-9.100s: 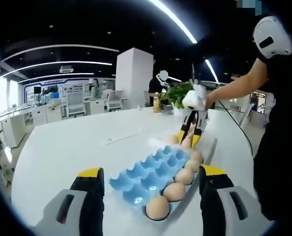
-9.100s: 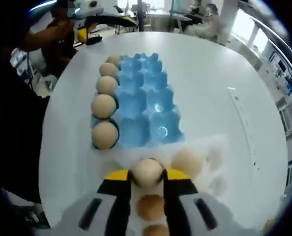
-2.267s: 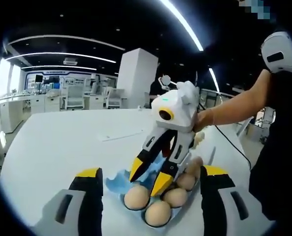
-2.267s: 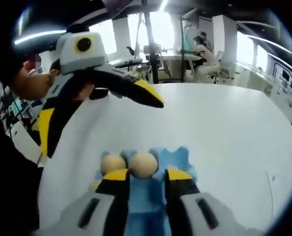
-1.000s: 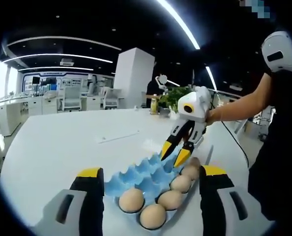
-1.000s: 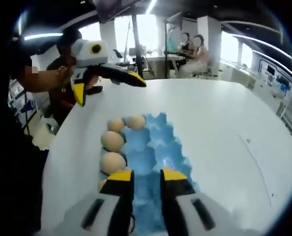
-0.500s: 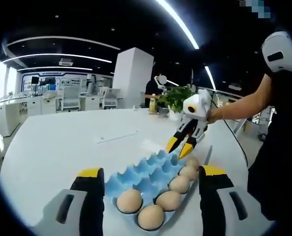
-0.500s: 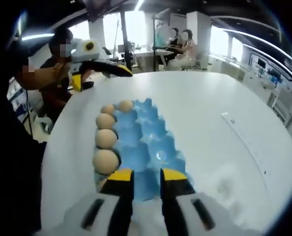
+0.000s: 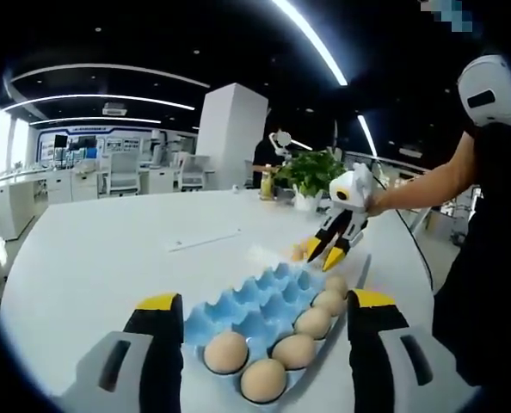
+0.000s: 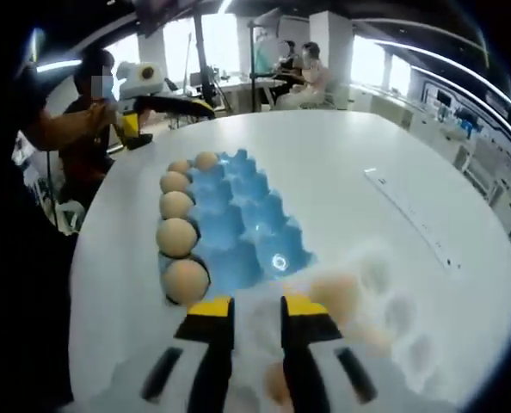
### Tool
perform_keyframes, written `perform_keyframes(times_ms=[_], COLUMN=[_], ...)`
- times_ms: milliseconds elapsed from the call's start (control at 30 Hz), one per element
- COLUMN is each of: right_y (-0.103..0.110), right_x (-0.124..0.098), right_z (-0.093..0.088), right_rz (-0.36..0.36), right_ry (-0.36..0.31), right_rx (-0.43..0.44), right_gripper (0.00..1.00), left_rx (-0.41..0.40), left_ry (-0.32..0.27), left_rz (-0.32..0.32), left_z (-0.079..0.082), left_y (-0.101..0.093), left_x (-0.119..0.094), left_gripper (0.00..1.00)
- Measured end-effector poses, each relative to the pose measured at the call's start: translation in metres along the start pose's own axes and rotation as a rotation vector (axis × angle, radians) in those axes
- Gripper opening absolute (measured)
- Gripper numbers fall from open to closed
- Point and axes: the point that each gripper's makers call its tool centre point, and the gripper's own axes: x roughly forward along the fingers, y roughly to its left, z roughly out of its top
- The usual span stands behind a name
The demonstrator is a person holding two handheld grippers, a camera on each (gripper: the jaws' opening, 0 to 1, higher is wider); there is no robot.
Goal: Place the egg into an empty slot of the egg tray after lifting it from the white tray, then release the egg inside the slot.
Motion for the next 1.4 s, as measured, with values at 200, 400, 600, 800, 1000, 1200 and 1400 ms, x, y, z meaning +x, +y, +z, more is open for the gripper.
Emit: perform_keyframes(times_ms=[200,400,600,800,1000,1200,1400], right_y=[-0.007,-0.014,-0.021,-0.025,-0.026,-0.026,-0.025], right_x=[-0.012,-0.023,-0.032,-0.036,-0.033,-0.032,-0.031], right_z=[-0.014,-0.025,-0.034,-0.045,-0.045,-0.047,-0.046], right_rz=[-0.026,-0.051,-0.07,-0.076,-0.058,-0.033,-0.038], right_ry=[0.024,0.048,0.067,0.095,0.107,0.125,0.151], right_rx=[0.006,-0.007,-0.002,0.001,0.019,0.041,0.04], right_gripper=[0.21,0.24,0.25,0.26,0.26,0.26,0.26], left_rx=[0.001,0.007,0.008,0.007,0.006,0.005,0.002], left_ry=[0.001,-0.002,0.003,0.007,0.009,0.006,0.001], left_rz=[-0.004,-0.007,-0.012,-0.014,-0.021,-0.021,-0.021], left_z=[0.0,0.002,0.001,0.0,0.0,0.001,0.001], left_y=[-0.001,-0.002,-0.002,-0.002,-0.003,-0.003,-0.003], left_x=[0.001,0.003,0.004,0.005,0.008,0.01,0.011], left_gripper=[0.79,0.79,0.79,0.78,0.77,0.77,0.76])
